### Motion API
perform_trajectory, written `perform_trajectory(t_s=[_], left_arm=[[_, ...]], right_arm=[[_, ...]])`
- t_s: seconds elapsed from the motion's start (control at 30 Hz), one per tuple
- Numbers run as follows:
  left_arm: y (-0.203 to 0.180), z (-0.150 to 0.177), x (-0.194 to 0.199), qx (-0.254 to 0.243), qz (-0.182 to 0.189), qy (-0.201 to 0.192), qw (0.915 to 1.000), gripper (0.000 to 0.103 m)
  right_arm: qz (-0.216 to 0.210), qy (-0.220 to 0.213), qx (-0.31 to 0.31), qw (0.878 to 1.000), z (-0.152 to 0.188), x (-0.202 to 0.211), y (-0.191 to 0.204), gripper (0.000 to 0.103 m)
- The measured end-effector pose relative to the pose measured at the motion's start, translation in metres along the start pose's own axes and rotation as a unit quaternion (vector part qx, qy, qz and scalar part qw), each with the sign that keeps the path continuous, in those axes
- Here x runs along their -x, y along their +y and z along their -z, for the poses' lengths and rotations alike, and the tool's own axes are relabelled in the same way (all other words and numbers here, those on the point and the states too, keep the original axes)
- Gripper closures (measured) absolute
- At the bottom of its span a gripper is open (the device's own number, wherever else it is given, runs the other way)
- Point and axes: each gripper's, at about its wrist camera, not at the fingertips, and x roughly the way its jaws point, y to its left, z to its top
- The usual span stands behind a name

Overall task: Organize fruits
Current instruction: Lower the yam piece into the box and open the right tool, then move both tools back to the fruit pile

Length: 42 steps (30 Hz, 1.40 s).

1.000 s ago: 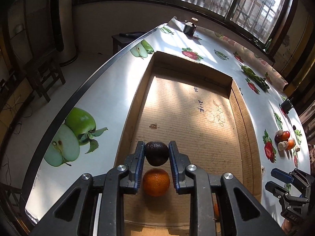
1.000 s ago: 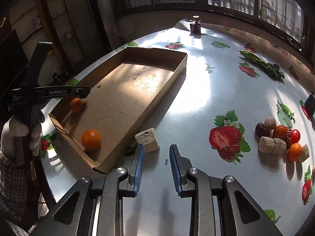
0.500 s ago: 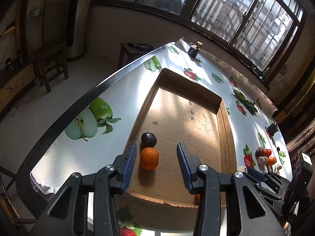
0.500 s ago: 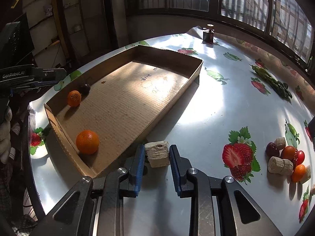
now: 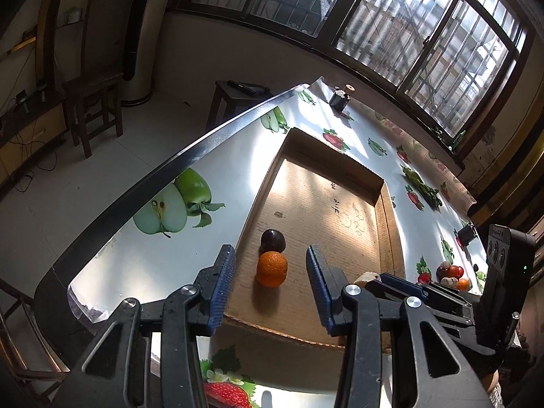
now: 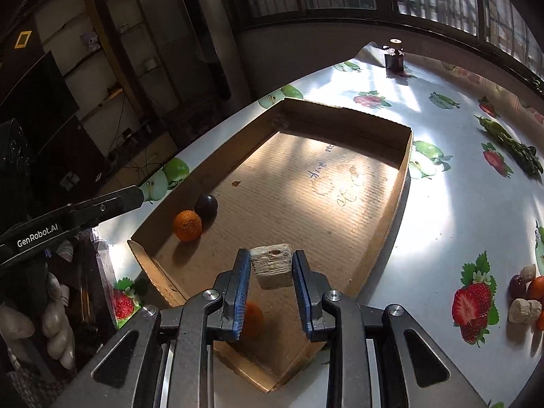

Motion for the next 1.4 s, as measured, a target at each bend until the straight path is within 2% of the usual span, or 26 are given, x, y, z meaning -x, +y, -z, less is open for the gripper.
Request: perform_trajectory(t_s=[0.1,0.27,0.37,0.6,0.8,0.93,1.1,1.27,1.4], left_arm=[[0.004,0.000,0.001,0.004,0.000,-0.002,1.0000,0.055],[0.001,0.001,-0.002,0.004,0.003,0.001,1.0000,0.055],[-0.004,0.003,-0.001,-0.004,0.005,0.003,1.0000,0.055],[-0.026,0.008,0.001,-0.023,0.012,0.006,0.9997,0.052],[-0.072,0.017,-0.006,-0.069,0.032,0.022,0.9968,0.050],[-0.113,0.028,-0.012,-0.109,0.051,0.037,0.9921,0.049],[-0.166,0.050,-0.022,-0.157,0.072,0.058,0.9832,0.046],[-0.218,0.075,-0.034,-0.210,0.087,0.083,0.9703,0.046],[-0.250,0.091,-0.044,-0.247,0.091,0.097,0.9598,0.045]], right_arm=[[0.008,0.018,0.010,1.000,0.002,-0.016,0.008,0.075],[0.019,0.012,0.023,0.999,0.004,-0.017,0.016,0.073],[0.022,0.003,0.024,0.999,0.003,-0.009,0.017,0.067],[0.027,-0.049,-0.009,0.998,0.016,0.040,-0.006,0.054],[0.072,-0.079,-0.071,0.992,0.054,0.099,-0.062,0.053],[0.121,-0.100,-0.128,0.979,0.088,0.145,-0.117,0.049],[0.185,-0.119,-0.204,0.954,0.119,0.200,-0.192,0.049],[0.215,-0.158,-0.276,0.923,0.132,0.242,-0.260,0.049],[0.212,-0.173,-0.335,0.901,0.136,0.247,-0.302,0.049]])
